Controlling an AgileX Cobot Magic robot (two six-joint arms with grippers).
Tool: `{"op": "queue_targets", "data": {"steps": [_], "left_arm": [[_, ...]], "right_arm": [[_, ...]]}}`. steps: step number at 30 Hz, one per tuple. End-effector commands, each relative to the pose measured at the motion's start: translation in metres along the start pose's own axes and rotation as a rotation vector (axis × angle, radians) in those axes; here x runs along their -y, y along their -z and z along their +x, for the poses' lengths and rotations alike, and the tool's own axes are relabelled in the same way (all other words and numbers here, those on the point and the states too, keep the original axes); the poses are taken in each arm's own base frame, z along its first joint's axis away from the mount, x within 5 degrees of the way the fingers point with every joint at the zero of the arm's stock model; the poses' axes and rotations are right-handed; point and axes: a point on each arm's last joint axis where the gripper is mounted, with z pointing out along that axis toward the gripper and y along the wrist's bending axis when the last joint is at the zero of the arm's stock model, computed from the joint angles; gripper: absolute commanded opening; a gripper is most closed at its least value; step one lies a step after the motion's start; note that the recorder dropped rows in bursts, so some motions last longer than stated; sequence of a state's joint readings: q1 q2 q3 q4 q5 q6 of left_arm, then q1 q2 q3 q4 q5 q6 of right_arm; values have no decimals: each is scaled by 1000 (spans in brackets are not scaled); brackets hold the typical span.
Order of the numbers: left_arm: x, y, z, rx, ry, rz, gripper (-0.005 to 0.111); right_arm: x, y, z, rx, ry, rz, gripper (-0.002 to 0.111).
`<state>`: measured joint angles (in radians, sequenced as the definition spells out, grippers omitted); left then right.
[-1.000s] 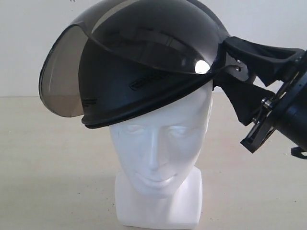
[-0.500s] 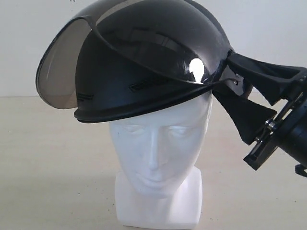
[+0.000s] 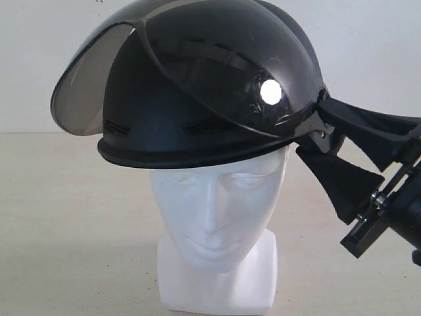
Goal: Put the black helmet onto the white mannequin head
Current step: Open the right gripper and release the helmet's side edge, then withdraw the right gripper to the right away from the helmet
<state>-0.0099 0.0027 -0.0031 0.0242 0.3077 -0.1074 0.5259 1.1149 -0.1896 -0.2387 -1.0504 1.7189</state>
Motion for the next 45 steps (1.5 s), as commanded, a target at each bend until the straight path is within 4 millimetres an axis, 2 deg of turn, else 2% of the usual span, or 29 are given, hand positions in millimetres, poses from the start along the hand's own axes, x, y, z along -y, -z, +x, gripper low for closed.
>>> {"op": "queue_targets", "data": {"steps": [1,21,26,40,42,45], "left_arm": [[0,0,1,0,2,1,4],[0,0,1,0,2,1,4],[0,0,1,0,2,1,4],[0,0,1,0,2,1,4],[0,0,1,0,2,1,4],[0,0,1,0,2,1,4]], "right_arm": [[41,11,2,-31,75,349,-1],[45,13,3,-44,88,396,-1],[52,23,5,-38,61,416,-1],[44,22,4,-23,68,315,-1],[41,19,4,-25,85,284,1],[38,16,3,-22,85,266,10]]}}
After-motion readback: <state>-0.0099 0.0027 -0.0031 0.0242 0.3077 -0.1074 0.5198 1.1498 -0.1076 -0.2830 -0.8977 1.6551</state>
